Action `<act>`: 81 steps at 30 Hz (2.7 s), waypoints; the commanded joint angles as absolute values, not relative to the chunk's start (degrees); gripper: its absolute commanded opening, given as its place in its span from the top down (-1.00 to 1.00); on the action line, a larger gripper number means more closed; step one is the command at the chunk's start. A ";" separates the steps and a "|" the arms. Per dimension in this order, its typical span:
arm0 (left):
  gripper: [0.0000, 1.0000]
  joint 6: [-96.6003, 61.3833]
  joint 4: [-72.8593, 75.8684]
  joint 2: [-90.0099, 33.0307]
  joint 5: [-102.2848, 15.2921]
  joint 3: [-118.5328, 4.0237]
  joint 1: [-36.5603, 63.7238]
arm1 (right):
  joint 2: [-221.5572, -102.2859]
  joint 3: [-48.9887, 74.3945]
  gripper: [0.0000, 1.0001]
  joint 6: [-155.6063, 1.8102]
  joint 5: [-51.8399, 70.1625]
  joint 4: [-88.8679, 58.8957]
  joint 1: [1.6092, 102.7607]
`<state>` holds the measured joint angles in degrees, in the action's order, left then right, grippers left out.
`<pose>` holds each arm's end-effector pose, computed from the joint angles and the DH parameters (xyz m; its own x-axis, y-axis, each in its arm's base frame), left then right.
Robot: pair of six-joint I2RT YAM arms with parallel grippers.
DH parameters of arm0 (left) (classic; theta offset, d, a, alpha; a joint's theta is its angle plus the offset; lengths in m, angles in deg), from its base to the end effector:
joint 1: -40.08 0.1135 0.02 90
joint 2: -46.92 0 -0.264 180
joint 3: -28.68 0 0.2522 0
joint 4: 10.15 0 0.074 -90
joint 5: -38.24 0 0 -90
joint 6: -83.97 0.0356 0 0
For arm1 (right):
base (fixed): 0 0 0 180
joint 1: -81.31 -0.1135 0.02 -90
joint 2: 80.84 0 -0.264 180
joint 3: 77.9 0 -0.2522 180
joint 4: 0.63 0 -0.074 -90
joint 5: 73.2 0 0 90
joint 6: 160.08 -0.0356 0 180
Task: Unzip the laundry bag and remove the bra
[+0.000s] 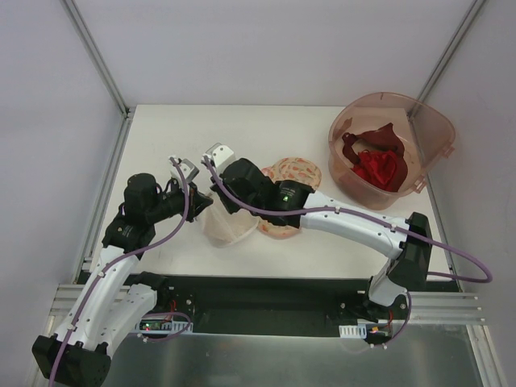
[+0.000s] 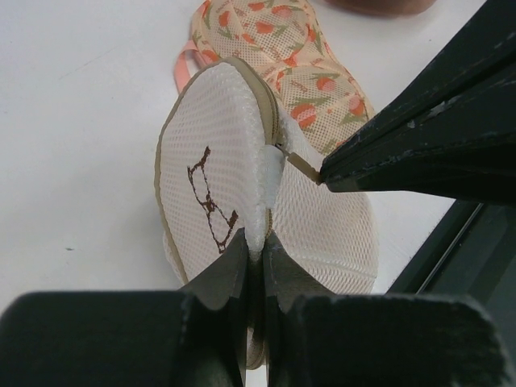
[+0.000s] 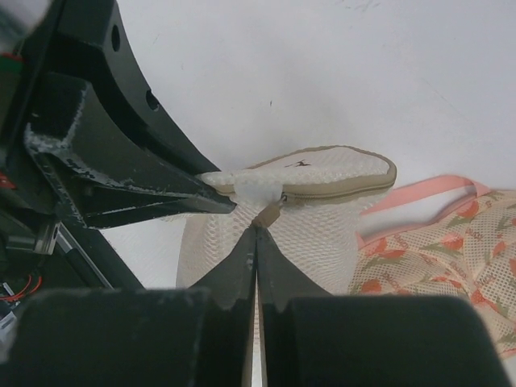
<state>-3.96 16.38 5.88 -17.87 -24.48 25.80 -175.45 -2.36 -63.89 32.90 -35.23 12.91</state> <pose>0.1577 -0.0606 0.3140 -0.2147 0.0856 -0.9729 0.7364 0.6686 -0.1037 0.1520 0.3571 0.3745 -0.0669 -0.4504 -0.8903 -0.8126 0.5424 -0.2133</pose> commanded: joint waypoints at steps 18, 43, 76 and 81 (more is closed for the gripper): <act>1.00 -4.36 15.30 8.86 -15.55 -24.90 25.40 | -167.86 5.80 0.98 -68.07 29.03 -30.22 20.58; 1.00 -5.06 15.65 8.42 -15.46 -25.08 25.40 | -175.58 -5.35 0.18 -60.59 29.19 -34.08 14.52; 1.00 -4.62 16.09 9.04 -15.46 -25.08 25.40 | -178.05 -6.50 0.97 -58.66 30.78 -35.22 14.60; 1.00 -4.36 16.44 9.56 -15.37 -24.90 25.40 | -176.91 -5.09 0.98 -59.45 32.10 -34.69 14.95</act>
<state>-3.99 17.74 8.13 -17.30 -24.48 25.80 -177.63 -3.49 -58.86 31.30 -34.90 14.72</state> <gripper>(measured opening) 0.036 0.033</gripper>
